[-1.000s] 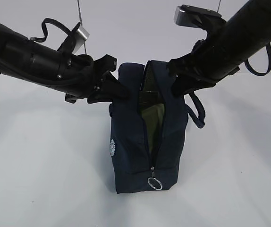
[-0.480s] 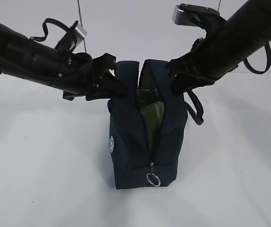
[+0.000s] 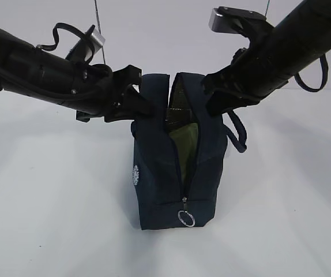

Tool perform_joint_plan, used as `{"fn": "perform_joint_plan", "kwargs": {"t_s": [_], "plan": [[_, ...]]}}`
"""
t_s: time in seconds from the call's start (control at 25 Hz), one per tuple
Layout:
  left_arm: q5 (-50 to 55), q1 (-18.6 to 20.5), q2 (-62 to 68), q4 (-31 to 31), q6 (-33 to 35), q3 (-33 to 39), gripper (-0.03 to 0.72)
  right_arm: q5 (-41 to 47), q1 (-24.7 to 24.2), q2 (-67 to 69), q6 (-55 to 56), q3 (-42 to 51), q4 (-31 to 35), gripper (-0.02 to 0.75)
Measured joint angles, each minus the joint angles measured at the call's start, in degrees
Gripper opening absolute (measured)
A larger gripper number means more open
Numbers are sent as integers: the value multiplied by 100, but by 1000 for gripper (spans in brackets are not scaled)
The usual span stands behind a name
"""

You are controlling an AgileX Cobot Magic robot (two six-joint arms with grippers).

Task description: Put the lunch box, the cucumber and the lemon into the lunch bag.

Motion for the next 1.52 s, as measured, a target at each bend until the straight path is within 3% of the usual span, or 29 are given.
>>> {"fn": "perform_joint_plan", "kwargs": {"t_s": [0.24,0.4,0.52,0.6,0.96,1.32,1.52], "plan": [[-11,0,0,-14,134,0,83,0,0,0,-75,0,59,151],[-33,0,0,-52,169,0,265,33,0,0,-185,0,247,273],[-33,0,0,-56,173,0,398,37,0,0,-362,0,463,307],[-33,0,0,-56,196,0,441,37,0,0,-471,0,609,312],[121,0,0,43,261,-514,469,413,0,17,-621,-444,674,342],[-122,0,-557,1309,315,-531,469,844,0,17,-330,-783,-168,342],[-159,0,-670,1588,291,-531,469,890,0,17,-244,-806,-107,342]]}}
